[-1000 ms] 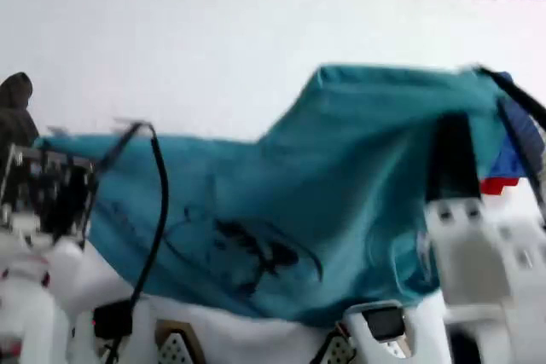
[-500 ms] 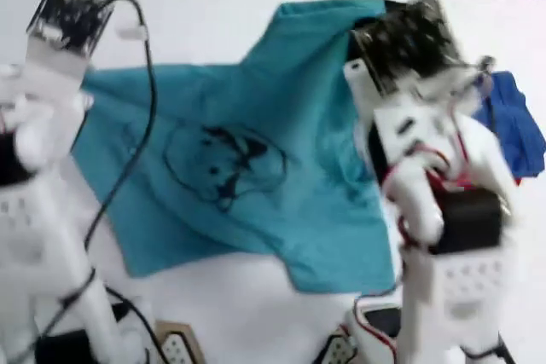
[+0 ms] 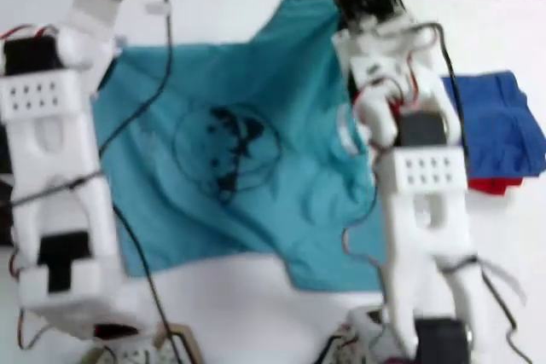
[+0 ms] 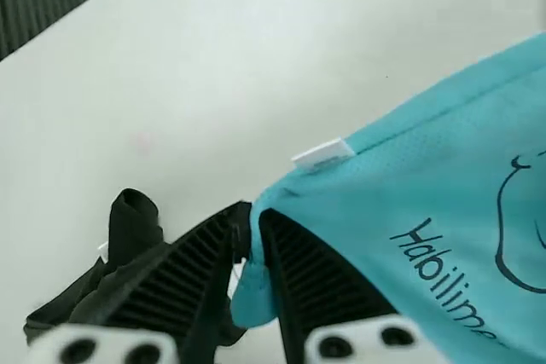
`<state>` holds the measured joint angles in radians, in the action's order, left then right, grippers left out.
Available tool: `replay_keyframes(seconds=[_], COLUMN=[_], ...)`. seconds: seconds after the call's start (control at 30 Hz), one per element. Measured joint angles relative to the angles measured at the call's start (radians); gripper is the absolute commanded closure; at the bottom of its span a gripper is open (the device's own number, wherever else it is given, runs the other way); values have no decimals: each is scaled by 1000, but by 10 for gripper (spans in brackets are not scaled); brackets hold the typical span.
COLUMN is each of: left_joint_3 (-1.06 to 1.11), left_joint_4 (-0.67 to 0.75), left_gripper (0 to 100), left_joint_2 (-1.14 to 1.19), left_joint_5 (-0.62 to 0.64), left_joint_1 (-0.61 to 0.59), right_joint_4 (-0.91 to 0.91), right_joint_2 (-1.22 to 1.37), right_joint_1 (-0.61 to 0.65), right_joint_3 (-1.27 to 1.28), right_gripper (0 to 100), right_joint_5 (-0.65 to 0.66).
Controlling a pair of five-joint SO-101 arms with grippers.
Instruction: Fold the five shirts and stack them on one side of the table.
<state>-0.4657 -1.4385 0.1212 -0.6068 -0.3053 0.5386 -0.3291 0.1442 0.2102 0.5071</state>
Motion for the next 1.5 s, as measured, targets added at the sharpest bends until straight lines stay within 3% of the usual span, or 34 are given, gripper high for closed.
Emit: replay_keyframes(seconds=[0.2, 0.6, 0.83, 1.27, 1.5], left_joint_3=[-272, -666, -844, -1020, -991], left_joint_4=[-78, -60, -92, -321, -331], left_gripper=[975, 975, 975, 975, 975], left_joint_2=[256, 778, 1008, 1039, 1011], left_joint_5=[0, 2, 97, 107, 124], left_joint_1=[5, 26, 28, 25, 11], right_joint_4=[0, 0, 14, 368, 671], right_joint_2=[278, 813, 1063, 1155, 1155], right_joint_1=[0, 12, 11, 11, 11], right_joint_3=[-183, -526, -753, -1097, -1208], right_gripper=[979, 979, 979, 979, 979], right_joint_5=[0, 0, -2, 0, 0])
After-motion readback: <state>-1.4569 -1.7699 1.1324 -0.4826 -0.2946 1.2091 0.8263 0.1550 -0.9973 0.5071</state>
